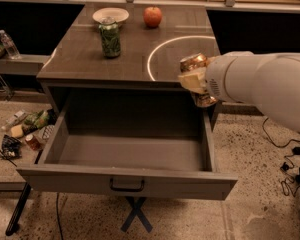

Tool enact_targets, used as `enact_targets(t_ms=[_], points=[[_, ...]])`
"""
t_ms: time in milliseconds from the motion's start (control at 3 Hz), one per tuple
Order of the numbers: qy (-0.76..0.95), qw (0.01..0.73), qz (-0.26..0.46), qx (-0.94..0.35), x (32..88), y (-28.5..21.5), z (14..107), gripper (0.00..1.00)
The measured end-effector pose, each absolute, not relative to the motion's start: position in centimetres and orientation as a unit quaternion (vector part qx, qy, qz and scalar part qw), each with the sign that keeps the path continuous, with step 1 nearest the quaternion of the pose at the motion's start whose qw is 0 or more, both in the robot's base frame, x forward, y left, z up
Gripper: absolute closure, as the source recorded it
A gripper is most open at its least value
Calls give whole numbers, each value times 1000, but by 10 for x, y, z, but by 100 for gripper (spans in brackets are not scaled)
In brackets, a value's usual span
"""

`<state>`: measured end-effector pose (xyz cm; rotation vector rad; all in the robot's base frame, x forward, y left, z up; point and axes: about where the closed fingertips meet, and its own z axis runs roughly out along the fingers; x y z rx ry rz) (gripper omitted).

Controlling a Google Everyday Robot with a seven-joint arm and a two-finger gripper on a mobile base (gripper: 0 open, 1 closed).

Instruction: Pick orange can from top drawer and place on counter

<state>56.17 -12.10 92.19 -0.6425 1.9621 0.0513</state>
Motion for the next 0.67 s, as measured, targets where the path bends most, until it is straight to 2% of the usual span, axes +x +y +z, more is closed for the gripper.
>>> enact_targets(t_ms=[667], points=[[784,570,89,-229,625,-84,941,100]])
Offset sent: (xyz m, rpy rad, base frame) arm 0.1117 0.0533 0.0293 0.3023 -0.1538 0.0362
